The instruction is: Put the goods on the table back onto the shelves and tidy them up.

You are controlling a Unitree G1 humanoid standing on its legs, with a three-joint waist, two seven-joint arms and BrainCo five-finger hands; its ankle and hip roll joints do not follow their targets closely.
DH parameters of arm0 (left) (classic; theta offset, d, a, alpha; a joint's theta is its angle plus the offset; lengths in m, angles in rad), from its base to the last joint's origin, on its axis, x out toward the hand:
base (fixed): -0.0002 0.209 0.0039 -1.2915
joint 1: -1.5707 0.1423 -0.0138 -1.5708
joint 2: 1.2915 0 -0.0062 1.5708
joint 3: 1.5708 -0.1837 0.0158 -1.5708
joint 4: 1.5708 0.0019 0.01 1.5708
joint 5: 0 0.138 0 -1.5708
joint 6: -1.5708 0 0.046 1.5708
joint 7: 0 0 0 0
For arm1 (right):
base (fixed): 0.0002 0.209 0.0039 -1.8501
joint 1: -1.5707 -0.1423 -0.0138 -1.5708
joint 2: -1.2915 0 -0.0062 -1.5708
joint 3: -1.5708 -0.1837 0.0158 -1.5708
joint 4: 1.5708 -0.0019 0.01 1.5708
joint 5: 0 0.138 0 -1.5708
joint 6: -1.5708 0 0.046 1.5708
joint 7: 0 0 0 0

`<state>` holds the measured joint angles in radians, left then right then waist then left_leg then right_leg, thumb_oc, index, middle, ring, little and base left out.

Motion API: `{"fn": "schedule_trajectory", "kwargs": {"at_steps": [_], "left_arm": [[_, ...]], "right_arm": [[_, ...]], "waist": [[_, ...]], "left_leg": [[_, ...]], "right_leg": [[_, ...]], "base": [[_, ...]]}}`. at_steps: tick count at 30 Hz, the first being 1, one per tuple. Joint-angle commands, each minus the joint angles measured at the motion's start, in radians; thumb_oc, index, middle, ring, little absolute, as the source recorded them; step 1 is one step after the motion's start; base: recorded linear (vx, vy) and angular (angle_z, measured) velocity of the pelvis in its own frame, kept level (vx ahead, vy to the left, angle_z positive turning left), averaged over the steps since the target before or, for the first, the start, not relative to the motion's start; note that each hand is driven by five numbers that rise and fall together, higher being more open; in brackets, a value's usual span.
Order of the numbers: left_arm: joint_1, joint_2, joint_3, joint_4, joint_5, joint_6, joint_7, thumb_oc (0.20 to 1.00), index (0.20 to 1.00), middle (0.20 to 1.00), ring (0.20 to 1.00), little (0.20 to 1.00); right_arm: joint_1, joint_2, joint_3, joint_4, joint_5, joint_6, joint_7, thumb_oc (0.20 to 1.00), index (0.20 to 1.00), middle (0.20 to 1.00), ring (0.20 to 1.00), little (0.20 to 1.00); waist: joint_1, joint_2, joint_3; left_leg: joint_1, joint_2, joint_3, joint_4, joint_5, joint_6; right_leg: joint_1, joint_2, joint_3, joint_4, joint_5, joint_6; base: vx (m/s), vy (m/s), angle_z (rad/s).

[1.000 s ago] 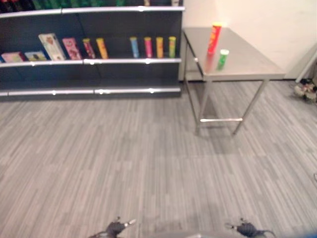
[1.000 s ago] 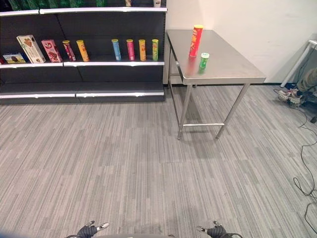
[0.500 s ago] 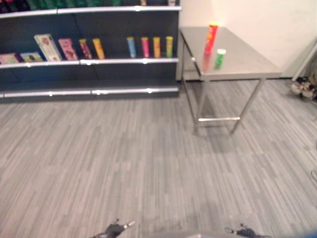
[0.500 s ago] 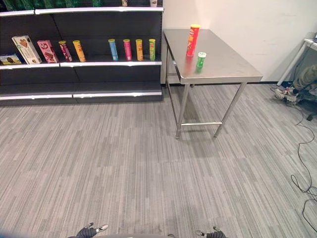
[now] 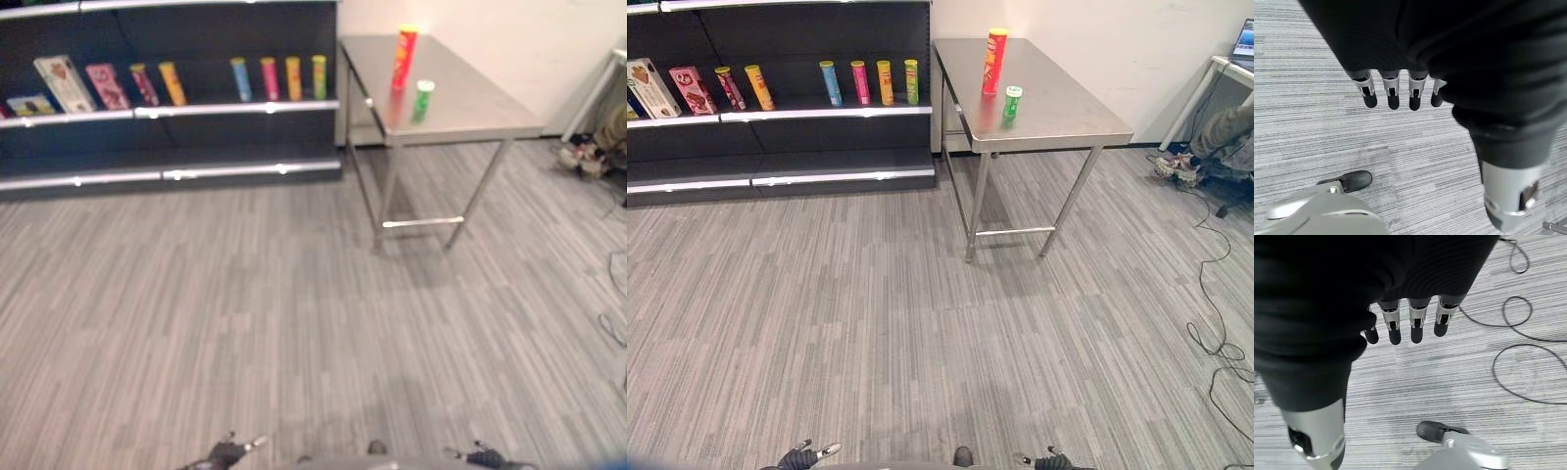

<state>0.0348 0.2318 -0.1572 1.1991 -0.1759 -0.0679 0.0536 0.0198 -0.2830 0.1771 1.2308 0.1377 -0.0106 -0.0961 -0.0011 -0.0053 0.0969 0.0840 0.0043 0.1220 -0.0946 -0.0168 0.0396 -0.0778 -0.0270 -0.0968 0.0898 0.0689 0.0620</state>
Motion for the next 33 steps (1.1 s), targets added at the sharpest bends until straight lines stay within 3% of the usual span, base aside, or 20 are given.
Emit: {"fn": "schedule_trajectory", "kwargs": {"at_steps": [1, 3, 4, 5, 6, 8, 10, 14, 17, 20, 22, 24, 26, 27, 30, 33], "left_arm": [[-0.038, 0.02, 0.012, 0.016, -0.014, -0.015, 0.01, 1.0, 1.0, 1.0, 1.0, 1.0], [-0.039, 0.023, 0.014, 0.016, -0.021, -0.015, 0.008, 1.0, 1.0, 1.0, 1.0, 1.0], [-0.038, 0.027, 0.016, 0.011, -0.025, -0.014, 0.005, 1.0, 1.0, 1.0, 1.0, 1.0], [-0.038, 0.027, 0.016, 0.011, -0.025, -0.014, 0.005, 1.0, 1.0, 1.0, 1.0, 1.0], [-0.04, 0.027, 0.014, 0.0, -0.033, -0.018, 0.004, 1.0, 1.0, 1.0, 1.0, 1.0], [-0.051, 0.028, 0.009, -0.005, -0.044, -0.019, 0.006, 1.0, 1.0, 1.0, 1.0, 1.0], [-0.064, 0.022, 0.005, 0.006, -0.045, -0.016, 0.003, 1.0, 1.0, 1.0, 1.0, 1.0], [-0.055, 0.012, 0.007, 0.02, -0.03, -0.019, -0.005, 1.0, 1.0, 1.0, 1.0, 1.0], [-0.049, 0.009, -0.001, 0.02, -0.013, -0.02, -0.008, 1.0, 1.0, 1.0, 1.0, 1.0], [-0.054, 0.0, -0.003, 0.005, -0.038, -0.019, -0.005, 1.0, 1.0, 1.0, 1.0, 1.0], [-0.056, 0.0, -0.003, -0.024, -0.075, -0.02, -0.006, 1.0, 1.0, 1.0, 1.0, 1.0], [-0.066, 0.007, 0.005, -0.042, -0.111, -0.016, 0.003, 1.0, 1.0, 1.0, 1.0, 1.0], [-0.061, 0.011, 0.014, -0.053, -0.137, -0.012, 0.006, 1.0, 1.0, 1.0, 1.0, 1.0], [-0.063, 0.011, 0.018, -0.057, -0.149, -0.014, 0.009, 1.0, 1.0, 1.0, 1.0, 1.0], [-0.061, 0.006, 0.021, -0.053, -0.157, -0.018, 0.01, 1.0, 1.0, 1.0, 1.0, 1.0], [-0.052, 0.005, 0.018, -0.057, -0.161, -0.02, 0.015, 1.0, 1.0, 1.0, 1.0, 1.0]], "right_arm": [[-0.037, -0.006, -0.001, 0.008, 0.008, -0.008, 0.002, 1.0, 1.0, 1.0, 1.0, 1.0], [-0.03, -0.006, -0.004, 0.011, 0.011, -0.01, 0.001, 1.0, 1.0, 1.0, 1.0, 1.0], [-0.014, -0.002, -0.012, 0.015, 0.019, -0.01, 0.004, 1.0, 1.0, 1.0, 1.0, 1.0], [-0.014, -0.002, -0.012, 0.015, 0.019, -0.01, 0.004, 1.0, 1.0, 1.0, 1.0, 1.0], [-0.007, -0.002, -0.019, 0.02, 0.031, -0.013, 0.005, 1.0, 1.0, 1.0, 1.0, 1.0], [-0.012, -0.008, -0.024, 0.021, 0.04, -0.013, 0.006, 1.0, 1.0, 1.0, 1.0, 1.0], [-0.013, -0.01, -0.034, 0.008, 0.047, -0.008, 0.005, 1.0, 1.0, 1.0, 1.0, 1.0], [0.005, -0.015, -0.047, -0.005, 0.033, -0.006, 0.01, 1.0, 1.0, 1.0, 1.0, 1.0], [0.03, -0.021, -0.055, -0.002, 0.028, -0.007, 0.015, 1.0, 1.0, 1.0, 1.0, 1.0], [0.029, -0.036, -0.053, 0.001, 0.024, -0.009, 0.016, 1.0, 1.0, 1.0, 1.0, 1.0], [0.024, -0.045, -0.05, -0.004, 0.043, -0.017, 0.014, 1.0, 1.0, 1.0, 1.0, 1.0], [0.004, -0.052, -0.04, -0.008, 0.063, -0.021, 0.004, 1.0, 1.0, 1.0, 1.0, 1.0], [-0.012, -0.052, -0.032, -0.009, 0.074, -0.013, -0.001, 1.0, 1.0, 1.0, 1.0, 1.0], [-0.024, -0.05, -0.024, -0.012, 0.079, -0.014, -0.001, 1.0, 1.0, 1.0, 1.0, 1.0], [-0.039, -0.044, -0.008, -0.026, 0.088, -0.018, 0.001, 1.0, 1.0, 1.0, 1.0, 1.0], [-0.038, -0.046, -0.005, -0.042, 0.083, -0.022, -0.004, 1.0, 1.0, 1.0, 1.0, 1.0]], "waist": [[-0.006, -0.016, 0.047], [-0.012, -0.015, 0.055], [-0.025, -0.01, 0.063], [-0.024, -0.01, 0.059], [-0.039, -0.008, 0.058], [-0.053, -0.009, 0.065], [-0.093, -0.024, 0.085], [-0.121, -0.03, 0.075], [-0.134, -0.03, 0.049], [-0.139, -0.002, 0.025], [-0.135, 0.001, 0.022], [-0.118, -0.026, 0.047], [-0.084, -0.048, 0.073], [-0.07, -0.057, 0.081], [-0.039, -0.064, 0.086], [-0.024, -0.053, 0.086]], "left_leg": [[0.019, -0.056, -0.018, 0.01, -0.057, 0.011], [0.032, -0.062, -0.029, 0.009, -0.062, 0.017], [0.056, -0.061, -0.053, 0.007, -0.074, 0.018], [0.052, -0.061, -0.052, 0.007, -0.072, 0.018], [0.073, -0.057, -0.079, 0.007, -0.092, 0.009], [0.091, -0.058, -0.11, 0.007, -0.11, 0.003], [0.178, -0.056, -0.163, 0.007, -0.176, -0.026], [0.271, -0.043, -0.187, 0.007, -0.232, -0.054], [0.327, -0.023, -0.209, 0.007, -0.237, -0.072], [0.281, 0.023, -0.197, 0.154, -0.084, -0.133], [0.17, 0.041, -0.173, 0.384, 0.077, -0.189], [0.013, 0.055, -0.123, 0.679, 0.183, -0.202], [-0.088, 0.089, -0.041, 0.854, 0.15, -0.157], [-0.135, 0.096, -0.016, 0.882, 0.117, -0.142], [-0.231, 0.135, 0.045, 0.75, 0.047, -0.117], [-0.245, 0.162, 0.023, 0.419, 0.055, -0.123]], "right_leg": [[-0.066, -0.153, -0.02, 0.263, -0.03, 0.101], [-0.091, -0.156, -0.01, 0.329, -0.012, 0.096], [-0.139, -0.142, 0.018, 0.423, -0.013, 0.082], [-0.143, -0.141, 0.019, 0.421, -0.011, 0.082], [-0.183, -0.112, 0.035, 0.384, -0.029, 0.068], [-0.205, -0.098, 0.043, 0.282, -0.022, 0.071], [-0.233, -0.107, -0.009, -0.048, 0.086, 0.119], [-0.261, -0.118, -0.11, -0.151, 0.147, 0.15], [-0.232, -0.106, -0.134, -0.145, 0.165, 0.127], [-0.183, -0.06, -0.138, -0.128, 0.149, 0.092], [-0.129, -0.044, -0.147, -0.118, 0.11, 0.055], [-0.062, -0.039, -0.143, -0.128, 0.065, 0.008], [0.008, -0.023, -0.121, -0.144, 0.023, -0.024], [0.032, -0.024, -0.11, -0.15, 0.011, -0.026], [0.104, -0.03, -0.08, -0.166, -0.028, -0.015], [0.146, -0.047, -0.053, -0.161, -0.065, 0.006]], "base": [[0.09, 0.181, -0.2], [0.13, 0.152, 0.16], [0.11, 0.064, 0.33], [0.28, 0.062, 0.39], [0.24, -0.021, 0.51], [0.38, -0.075, 0.59], [0.65, -0.142, 0.59], [0.51, -0.104, 0.43], [0.54, -0.189, 0.84], [0.38, -0.18, 0.29], [0.35, -0.214, 0.67], [0.3, -0.272, 0.41], [0.31, -0.25, -0.17], [0.32, -0.162, -0.42], [0.35, -0.021, -0.3], [0.33, 0.173, -0.6]]}}
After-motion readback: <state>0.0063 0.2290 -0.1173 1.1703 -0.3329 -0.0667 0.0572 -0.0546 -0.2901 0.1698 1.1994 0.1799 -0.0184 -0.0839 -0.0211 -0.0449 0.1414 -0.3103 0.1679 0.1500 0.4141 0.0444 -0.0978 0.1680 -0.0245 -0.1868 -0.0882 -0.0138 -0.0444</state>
